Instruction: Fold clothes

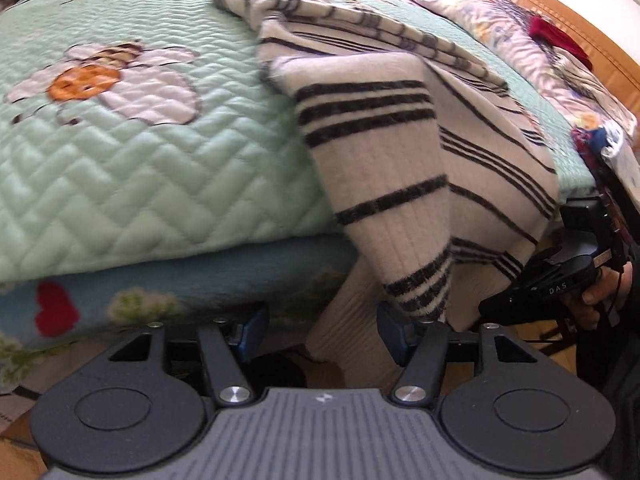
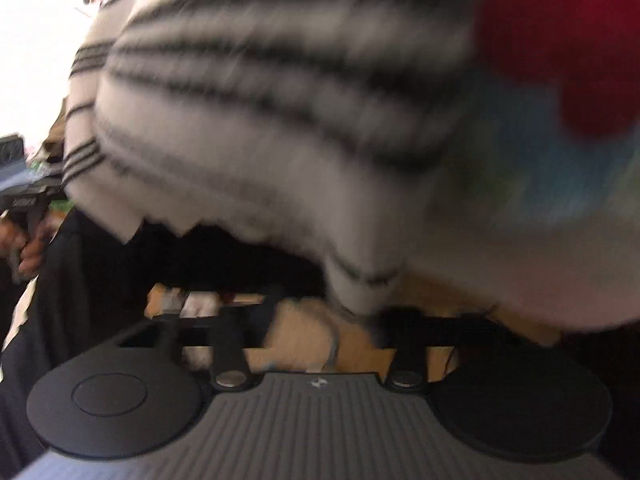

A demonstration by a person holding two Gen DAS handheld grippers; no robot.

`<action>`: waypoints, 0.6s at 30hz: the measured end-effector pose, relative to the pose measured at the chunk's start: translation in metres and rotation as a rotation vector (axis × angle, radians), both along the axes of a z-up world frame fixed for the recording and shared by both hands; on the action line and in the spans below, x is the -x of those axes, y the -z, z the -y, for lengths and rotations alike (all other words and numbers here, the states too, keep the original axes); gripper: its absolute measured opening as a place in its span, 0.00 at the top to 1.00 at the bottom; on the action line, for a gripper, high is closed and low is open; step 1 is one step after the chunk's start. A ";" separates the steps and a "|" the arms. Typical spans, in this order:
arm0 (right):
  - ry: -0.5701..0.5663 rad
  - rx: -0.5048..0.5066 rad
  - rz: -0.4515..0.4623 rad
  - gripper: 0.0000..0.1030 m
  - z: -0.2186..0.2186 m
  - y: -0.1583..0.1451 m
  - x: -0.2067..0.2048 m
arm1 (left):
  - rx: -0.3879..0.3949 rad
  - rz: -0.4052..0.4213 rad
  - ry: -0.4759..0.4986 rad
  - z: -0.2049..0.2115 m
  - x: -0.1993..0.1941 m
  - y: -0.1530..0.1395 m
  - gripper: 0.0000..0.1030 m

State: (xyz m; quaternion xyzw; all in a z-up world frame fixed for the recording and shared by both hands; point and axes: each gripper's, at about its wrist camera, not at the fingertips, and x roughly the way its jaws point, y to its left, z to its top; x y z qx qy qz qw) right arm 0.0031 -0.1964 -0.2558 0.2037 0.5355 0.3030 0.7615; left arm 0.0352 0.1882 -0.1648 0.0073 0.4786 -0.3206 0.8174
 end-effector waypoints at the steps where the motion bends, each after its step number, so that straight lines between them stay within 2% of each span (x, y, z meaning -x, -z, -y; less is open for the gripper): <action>1: -0.012 -0.014 0.012 0.89 -0.001 -0.007 0.005 | 0.007 -0.001 0.012 0.002 0.001 0.000 0.37; 3: 0.000 -0.072 0.042 0.89 0.001 -0.025 0.015 | 0.026 -0.003 0.029 0.006 0.003 0.000 0.34; 8: 0.115 -0.212 0.104 0.91 0.016 -0.058 0.035 | 0.099 -0.024 0.058 0.008 0.008 0.000 0.31; 14: 0.241 -0.373 0.114 0.92 0.036 -0.074 0.045 | 0.225 -0.061 0.022 -0.002 0.016 0.001 0.26; 18: 0.303 -0.454 0.115 0.92 0.046 -0.083 0.051 | 0.308 -0.080 -0.019 -0.011 0.023 0.001 0.16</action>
